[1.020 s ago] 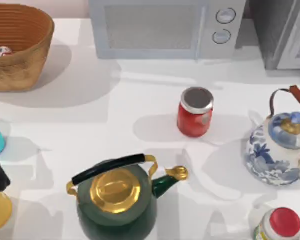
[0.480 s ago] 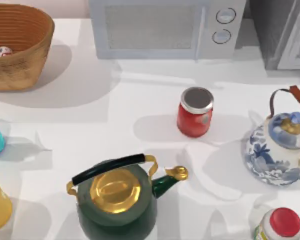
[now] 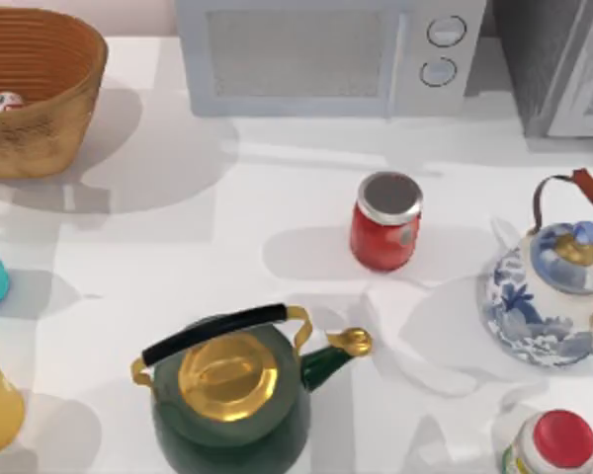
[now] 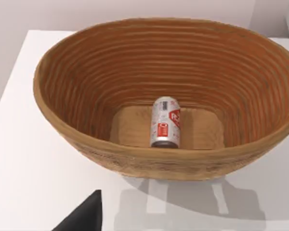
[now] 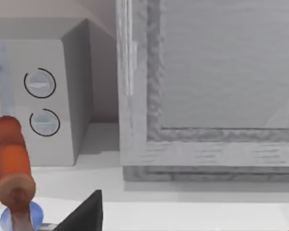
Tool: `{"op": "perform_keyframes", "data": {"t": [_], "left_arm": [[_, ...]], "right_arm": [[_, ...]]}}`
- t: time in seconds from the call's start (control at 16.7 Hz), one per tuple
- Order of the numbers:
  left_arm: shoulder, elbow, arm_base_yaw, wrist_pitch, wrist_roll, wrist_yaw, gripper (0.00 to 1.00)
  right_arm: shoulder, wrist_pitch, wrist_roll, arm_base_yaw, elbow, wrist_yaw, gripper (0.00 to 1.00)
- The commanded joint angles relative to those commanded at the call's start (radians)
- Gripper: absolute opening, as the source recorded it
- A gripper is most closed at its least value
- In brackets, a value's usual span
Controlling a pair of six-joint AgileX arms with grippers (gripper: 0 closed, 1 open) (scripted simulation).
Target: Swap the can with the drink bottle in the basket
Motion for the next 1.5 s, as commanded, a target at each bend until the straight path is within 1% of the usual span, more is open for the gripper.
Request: {"op": "perform_keyframes", "data": {"t": [0.48,0.66,0.84,0.96,1.08,1.2,1.5], "left_arm": [[0.821,0.797,0.021,-0.424,0.046,0.039,1.0],[1.085,1.049,0.026,-0.559,0.063,0.054,1.0],[1.297,1.25,0.029,-0.668,0.077,0.067,1.0],[1.401,1.348,0.031,-0.721,0.084,0.074,1.0],[1.467,1.41,0.031,-0.755,0.089,0.079,1.0],[1.492,1.434,0.031,-0.768,0.091,0.08,1.0],[1.493,1.431,0.026,-0.766,0.09,0.079,1.0]], "right_arm": [[0.0,0.0,0.0,0.0,0.0,0.0,1.0],[0.0,0.0,0.0,0.0,0.0,0.0,1.0],[0.0,0.0,0.0,0.0,0.0,0.0,1.0],[0.0,0.0,0.0,0.0,0.0,0.0,1.0],[0.0,0.0,0.0,0.0,0.0,0.0,1.0],[0.0,0.0,0.0,0.0,0.0,0.0,1.0],[0.0,0.0,0.0,0.0,0.0,0.0,1.0]]}}
